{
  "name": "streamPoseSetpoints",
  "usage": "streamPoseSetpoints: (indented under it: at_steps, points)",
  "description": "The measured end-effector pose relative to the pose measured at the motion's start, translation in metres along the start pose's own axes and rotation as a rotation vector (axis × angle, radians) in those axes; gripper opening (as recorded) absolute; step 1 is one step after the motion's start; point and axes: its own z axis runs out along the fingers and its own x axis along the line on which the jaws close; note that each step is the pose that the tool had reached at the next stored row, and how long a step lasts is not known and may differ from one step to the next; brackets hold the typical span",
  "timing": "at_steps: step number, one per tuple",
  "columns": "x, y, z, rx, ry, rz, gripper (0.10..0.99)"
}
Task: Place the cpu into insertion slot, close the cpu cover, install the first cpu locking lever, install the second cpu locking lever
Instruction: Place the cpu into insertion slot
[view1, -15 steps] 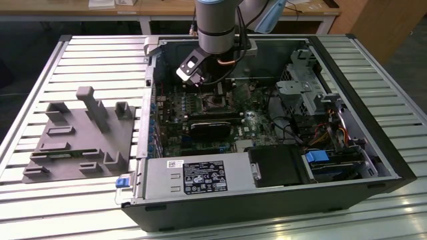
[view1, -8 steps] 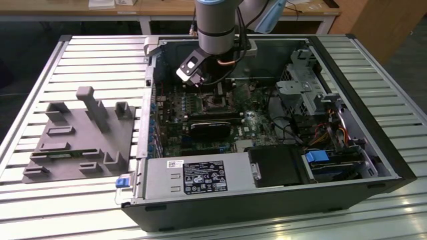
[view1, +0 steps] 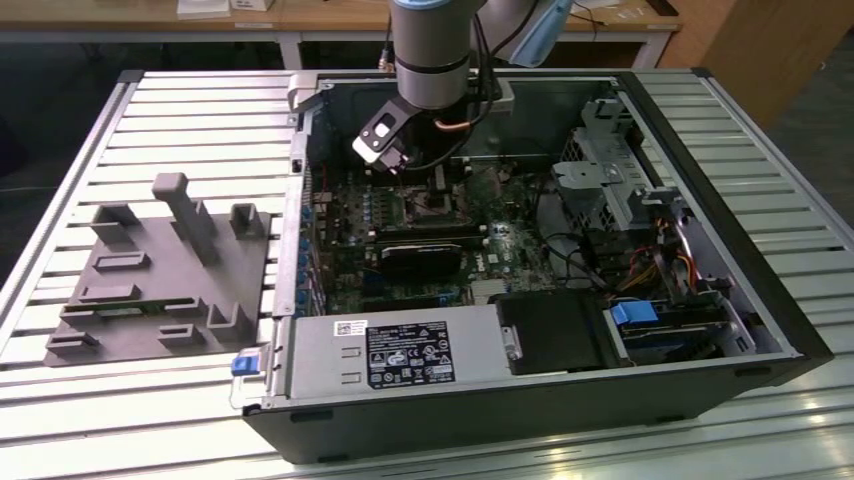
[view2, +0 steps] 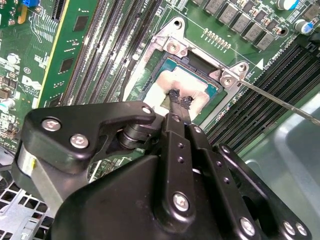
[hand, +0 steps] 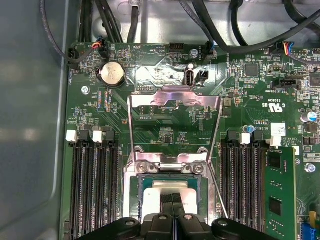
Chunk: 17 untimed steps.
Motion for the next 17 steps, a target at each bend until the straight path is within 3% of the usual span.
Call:
streamPoseSetpoints:
  at_steps: [9, 17]
  points:
    - [0.0000, 0.0008, -0.0087, -0.001, -0.0001, 0.000, 0.102]
    - [0.0000, 0.0021, -0.0242, -0.002, 0.0000, 0.000, 0.102]
